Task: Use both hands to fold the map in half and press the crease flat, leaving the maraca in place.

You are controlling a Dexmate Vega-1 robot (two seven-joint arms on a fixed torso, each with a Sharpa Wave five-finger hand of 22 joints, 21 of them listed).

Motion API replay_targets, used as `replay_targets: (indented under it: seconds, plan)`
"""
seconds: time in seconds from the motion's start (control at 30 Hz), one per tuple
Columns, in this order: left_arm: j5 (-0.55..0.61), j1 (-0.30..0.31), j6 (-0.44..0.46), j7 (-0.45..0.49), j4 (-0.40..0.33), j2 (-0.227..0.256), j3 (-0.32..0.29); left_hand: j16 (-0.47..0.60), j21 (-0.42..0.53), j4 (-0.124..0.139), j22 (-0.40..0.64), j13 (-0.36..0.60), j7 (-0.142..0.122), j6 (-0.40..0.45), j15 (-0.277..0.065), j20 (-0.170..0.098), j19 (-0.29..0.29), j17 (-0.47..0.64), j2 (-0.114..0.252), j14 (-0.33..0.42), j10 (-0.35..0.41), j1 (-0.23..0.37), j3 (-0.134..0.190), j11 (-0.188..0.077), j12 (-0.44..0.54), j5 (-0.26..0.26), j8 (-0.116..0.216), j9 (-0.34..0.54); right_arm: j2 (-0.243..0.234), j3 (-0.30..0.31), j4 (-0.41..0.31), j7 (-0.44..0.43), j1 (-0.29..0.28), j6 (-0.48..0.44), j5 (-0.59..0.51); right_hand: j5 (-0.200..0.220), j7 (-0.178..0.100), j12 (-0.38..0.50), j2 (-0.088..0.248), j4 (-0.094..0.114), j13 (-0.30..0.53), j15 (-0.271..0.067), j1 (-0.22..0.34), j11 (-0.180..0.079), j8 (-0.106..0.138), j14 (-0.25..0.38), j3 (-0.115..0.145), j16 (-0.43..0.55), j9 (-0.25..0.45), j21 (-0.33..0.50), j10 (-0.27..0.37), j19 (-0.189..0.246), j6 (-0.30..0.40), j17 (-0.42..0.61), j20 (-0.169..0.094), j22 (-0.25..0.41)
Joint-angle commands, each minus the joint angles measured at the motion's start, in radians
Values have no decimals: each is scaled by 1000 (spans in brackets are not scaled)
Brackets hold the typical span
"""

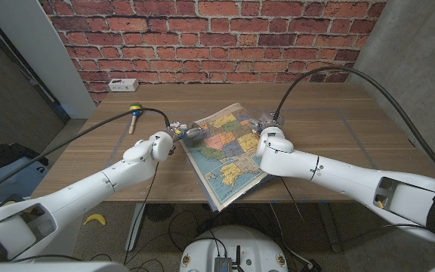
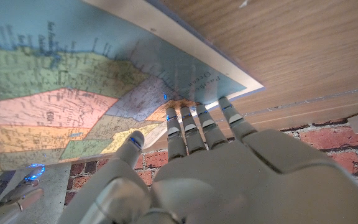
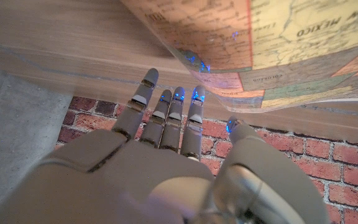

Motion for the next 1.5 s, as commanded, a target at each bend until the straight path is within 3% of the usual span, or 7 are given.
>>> replay_targets:
  seconds: [0.03,0.17,0.37,0.5,0.73,1.27,1.5]
  plan:
    - [9,-8,3,-8,0,-4,7,0,2,6,2,3,3,1,-14,1,9,0,11,-7,7,8,1,7,5,8,3,2,-35,23,-125,-123,-69,-87,-66,-5,7,22,-2,1,2,-8,4,11,21,59,13,25,3,7,61,25,58,4,-2,1]
    - [12,-12,1,-12,3,-7,11,1,1,8,2,3,4,0,-13,2,9,0,11,-7,6,8,1,6,4,8,4,2,-29,63,-159,-61,-145,-87,-194,-9,15,36,-3,1,1,-3,-3,22,36,115,21,37,3,19,120,66,120,4,-5,2]
    - [11,-15,-6,-12,8,-9,11,1,-1,10,2,3,4,0,-14,1,10,0,12,-7,6,8,1,6,4,8,4,2,65,161,-121,325,-300,-87,-715,-12,19,48,-3,0,0,-7,-11,26,44,198,36,48,2,25,199,105,194,2,-7,2]
    - [11,-15,-8,-12,9,-9,11,0,-2,11,3,3,4,-1,-13,2,10,0,12,-8,6,8,1,7,4,8,3,2,109,199,-93,472,-351,-87,-906,-10,18,46,-3,-10,-1,-5,-2,28,41,205,45,44,2,25,205,112,198,-1,-9,2]
    - [10,-14,-13,-11,9,-6,9,0,-3,13,3,3,5,0,-13,1,10,0,11,-8,4,8,1,6,4,9,4,2,133,222,-80,497,-388,-87,-960,-15,25,43,12,6,5,17,-30,51,39,299,33,97,6,40,249,162,242,46,5,10]
    - [5,-8,-14,-5,9,-3,1,1,-6,17,3,3,4,2,-14,-1,13,0,11,-8,5,8,0,5,5,9,5,2,140,205,-32,626,-352,-87,-925,-17,22,23,17,-16,12,5,-18,43,23,326,29,144,10,109,227,316,229,111,-12,24]
    - [-2,-7,-18,-3,11,-5,-3,1,-7,19,3,3,3,0,-15,-1,14,0,9,-8,4,7,-1,5,4,10,4,2,80,151,-62,593,-301,-63,-789,-17,53,86,20,-32,14,-26,-8,73,70,296,27,147,10,27,429,77,436,154,-19,24]
